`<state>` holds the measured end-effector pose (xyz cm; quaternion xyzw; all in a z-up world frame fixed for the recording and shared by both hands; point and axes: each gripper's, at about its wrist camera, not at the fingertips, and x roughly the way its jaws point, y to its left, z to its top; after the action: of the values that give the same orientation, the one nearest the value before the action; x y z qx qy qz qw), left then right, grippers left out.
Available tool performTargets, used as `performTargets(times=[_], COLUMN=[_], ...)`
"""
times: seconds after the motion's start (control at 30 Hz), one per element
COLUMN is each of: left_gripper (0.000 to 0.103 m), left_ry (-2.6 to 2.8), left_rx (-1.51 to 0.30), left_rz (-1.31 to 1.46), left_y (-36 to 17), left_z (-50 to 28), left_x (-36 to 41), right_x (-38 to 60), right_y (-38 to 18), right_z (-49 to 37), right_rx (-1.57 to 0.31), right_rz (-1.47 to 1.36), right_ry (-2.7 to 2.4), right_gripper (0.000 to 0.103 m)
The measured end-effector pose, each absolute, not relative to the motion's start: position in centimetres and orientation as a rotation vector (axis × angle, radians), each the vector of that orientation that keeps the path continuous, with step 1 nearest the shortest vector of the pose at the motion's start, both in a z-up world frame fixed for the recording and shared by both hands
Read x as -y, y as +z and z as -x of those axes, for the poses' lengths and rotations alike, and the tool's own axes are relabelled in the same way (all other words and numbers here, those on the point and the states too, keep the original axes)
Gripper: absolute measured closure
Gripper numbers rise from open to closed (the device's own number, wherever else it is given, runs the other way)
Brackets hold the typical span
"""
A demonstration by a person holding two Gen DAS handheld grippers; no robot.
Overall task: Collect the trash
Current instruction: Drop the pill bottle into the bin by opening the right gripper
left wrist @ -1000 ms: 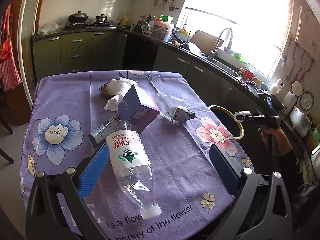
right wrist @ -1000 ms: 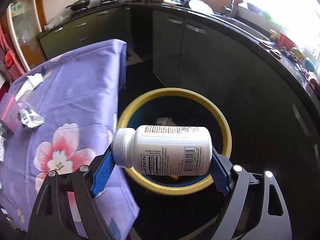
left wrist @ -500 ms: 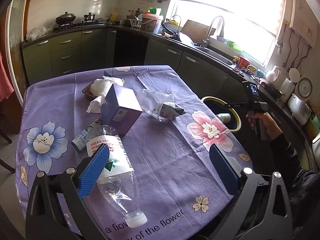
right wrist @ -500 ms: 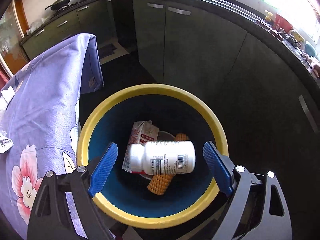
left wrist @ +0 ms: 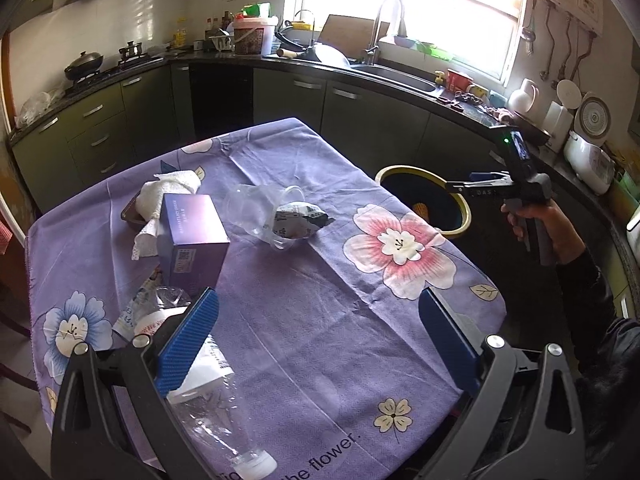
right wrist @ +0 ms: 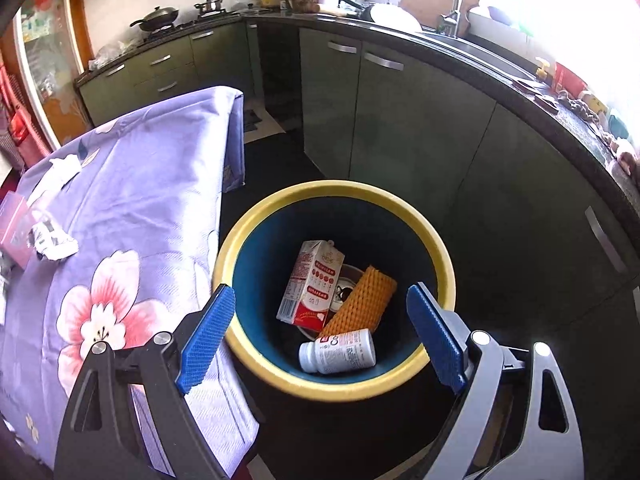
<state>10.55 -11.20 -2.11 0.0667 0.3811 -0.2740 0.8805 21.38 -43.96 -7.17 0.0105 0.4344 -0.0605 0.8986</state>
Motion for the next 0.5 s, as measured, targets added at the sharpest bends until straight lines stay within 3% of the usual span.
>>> performTargets(times=[0.5], left_gripper=[0.008], left_ry=[-0.524], left_rx=[-0.974], left_rz=[-0.036], left_y=[0.0], left_z=[-26.0], left_x=[7.8], right_x=[41.7], right_y=[-8.6], right_z=[-21.6], right_rx=[-0.928], right_rz=[-0.002], right_ry=[-0.066], right_gripper=[0.016])
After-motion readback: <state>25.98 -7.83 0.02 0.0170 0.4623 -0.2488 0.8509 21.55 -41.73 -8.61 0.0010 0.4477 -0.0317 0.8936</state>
